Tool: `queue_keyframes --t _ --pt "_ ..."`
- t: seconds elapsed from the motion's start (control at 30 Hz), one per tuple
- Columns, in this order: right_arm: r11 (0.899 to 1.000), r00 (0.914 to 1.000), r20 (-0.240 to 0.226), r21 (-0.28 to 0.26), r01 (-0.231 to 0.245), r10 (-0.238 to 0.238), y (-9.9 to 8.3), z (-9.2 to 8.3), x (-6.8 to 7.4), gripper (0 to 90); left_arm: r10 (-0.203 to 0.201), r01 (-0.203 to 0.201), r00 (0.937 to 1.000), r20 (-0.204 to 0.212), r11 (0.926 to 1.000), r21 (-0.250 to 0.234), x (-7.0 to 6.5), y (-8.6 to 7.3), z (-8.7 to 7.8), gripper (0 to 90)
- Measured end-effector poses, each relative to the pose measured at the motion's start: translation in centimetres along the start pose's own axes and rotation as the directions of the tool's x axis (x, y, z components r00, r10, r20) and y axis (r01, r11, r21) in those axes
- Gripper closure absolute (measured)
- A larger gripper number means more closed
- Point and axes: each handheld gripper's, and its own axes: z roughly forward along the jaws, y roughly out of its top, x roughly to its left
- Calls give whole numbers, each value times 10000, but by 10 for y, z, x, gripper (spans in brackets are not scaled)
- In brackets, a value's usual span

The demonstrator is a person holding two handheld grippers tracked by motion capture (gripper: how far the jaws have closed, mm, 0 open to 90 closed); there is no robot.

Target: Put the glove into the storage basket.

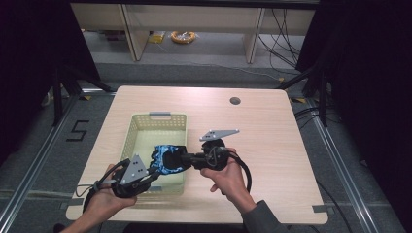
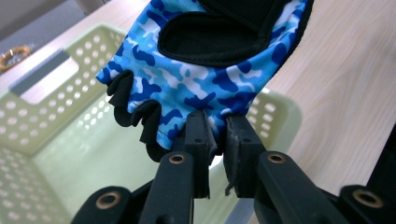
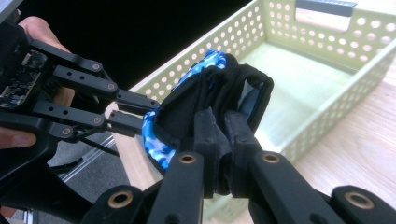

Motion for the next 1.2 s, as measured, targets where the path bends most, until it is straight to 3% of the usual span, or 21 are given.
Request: queue_keyframes --t 0.07,0.1,0.13,0.3,0.33,0.37,0.67,0.7,0.77,0.83,0.9,0.93,1.0,1.1,1.13,1.2 --pt "10000 9999 -157 -5 -21 21 3 10 -2 856 -113 114 9999 -62 9998 164 6 -5 1 798" --pt "10000 10000 -69 39 -70 70 5 14 -2 856 -405 406 9991 -79 9990 202 8 -8 2 798" --pt "9999 9997 -187 75 -122 123 6 21 -3 857 -269 271 9996 -91 9992 296 11 -10 1 798" --pt "9992 9996 -233 380 -159 168 6 45 -3 856 -588 606 9977 -324 9967 549 22 -24 0 798" --pt "9988 9997 -228 481 -108 119 6 49 -3 856 -474 488 9986 -216 9963 702 25 -27 -1 798" --pt "9983 9995 -267 557 -151 166 6 53 -2 856 -690 704 9974 -208 9948 737 26 -30 -1 798" --pt "9888 9994 -139 1466 -294 318 3 89 1 855 -853 852 9963 -66 9840 1562 36 -47 1 796" --pt "9884 9995 -114 1495 -262 282 2 91 0 855 -684 690 9976 -93 9853 1564 38 -49 1 795" --pt "9848 9992 -62 1697 -378 394 2 95 0 854 -916 916 9958 -74 9813 1695 38 -51 2 793" --pt "9817 9993 -26 1869 -360 371 1 100 -1 853 -776 778 9970 -78 9823 1701 39 -52 2 791" --pt "9793 9993 60 1987 -380 376 1 103 -1 853 -926 912 9957 -5 9794 1801 37 -53 4 782" --pt "9775 9988 67 2051 -492 489 1 104 0 853 -705 683 9975 57 9807 1832 38 -53 4 774" --pt "9752 9989 172 2165 -468 442 0 106 -1 854 -1011 971 9948 122 9775 1871 37 -53 5 763" --pt "9627 9952 470 2533 -950 858 -1 107 3 855 -868 821 9961 168 9785 1894 40 -52 4 716" --pt "9664 9970 440 2464 -733 644 -1 108 2 855 -613 574 9980 150 9803 1892 41 -50 3 705" --pt "9608 9948 552 2599 -968 853 -1 109 3 856 -704 653 9973 197 9791 1927 42 -48 2 662"
